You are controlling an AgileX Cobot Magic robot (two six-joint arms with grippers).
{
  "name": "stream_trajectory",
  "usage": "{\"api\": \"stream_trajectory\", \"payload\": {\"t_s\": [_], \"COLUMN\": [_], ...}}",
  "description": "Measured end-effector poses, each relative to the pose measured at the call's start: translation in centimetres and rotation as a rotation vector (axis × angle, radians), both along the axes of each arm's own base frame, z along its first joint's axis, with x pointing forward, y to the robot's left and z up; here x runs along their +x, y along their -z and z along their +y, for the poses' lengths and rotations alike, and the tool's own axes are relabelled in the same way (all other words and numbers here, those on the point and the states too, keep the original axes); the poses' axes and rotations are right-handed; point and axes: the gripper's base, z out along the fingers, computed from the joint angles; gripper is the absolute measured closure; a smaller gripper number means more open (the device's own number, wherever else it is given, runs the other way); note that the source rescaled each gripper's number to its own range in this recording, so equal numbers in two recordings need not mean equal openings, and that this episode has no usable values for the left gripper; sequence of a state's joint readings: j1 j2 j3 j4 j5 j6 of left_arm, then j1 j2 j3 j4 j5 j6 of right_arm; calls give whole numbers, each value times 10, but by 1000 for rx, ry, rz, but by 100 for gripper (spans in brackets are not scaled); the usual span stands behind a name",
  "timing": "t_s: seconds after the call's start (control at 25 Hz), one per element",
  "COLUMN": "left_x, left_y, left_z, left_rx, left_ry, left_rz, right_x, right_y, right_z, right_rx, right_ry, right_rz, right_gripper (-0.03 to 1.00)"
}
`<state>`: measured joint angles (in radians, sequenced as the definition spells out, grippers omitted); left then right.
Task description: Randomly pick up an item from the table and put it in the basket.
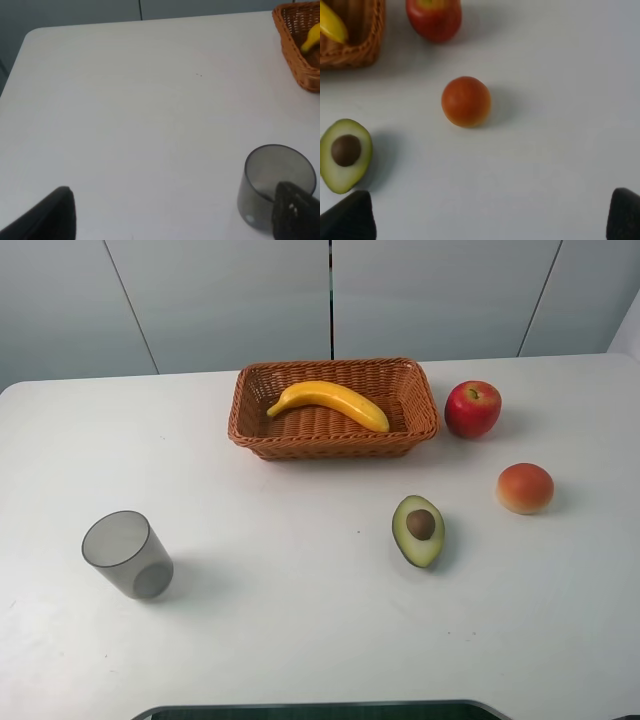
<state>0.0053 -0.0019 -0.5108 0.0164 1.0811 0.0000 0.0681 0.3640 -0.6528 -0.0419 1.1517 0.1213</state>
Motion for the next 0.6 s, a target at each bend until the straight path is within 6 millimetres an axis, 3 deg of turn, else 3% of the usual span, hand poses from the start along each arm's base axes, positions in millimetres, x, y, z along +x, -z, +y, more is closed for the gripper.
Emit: {"api": "stream_trajectory", "payload": {"t_s": [0.36, 0.6], "left_x": [0, 0], "left_y": [0, 0], "left_z": [0, 0], "left_rx": [0, 0], "left_ry": [0, 0], "left_rz": [0, 0], "right_x": [-27, -42], "right_y": [32, 32], "right_z": [3, 1], "right_rx": [-33, -31], "right_ry": [-102, -93], "right_rz": [-127, -229], "right_gripper": [-3, -3]}}
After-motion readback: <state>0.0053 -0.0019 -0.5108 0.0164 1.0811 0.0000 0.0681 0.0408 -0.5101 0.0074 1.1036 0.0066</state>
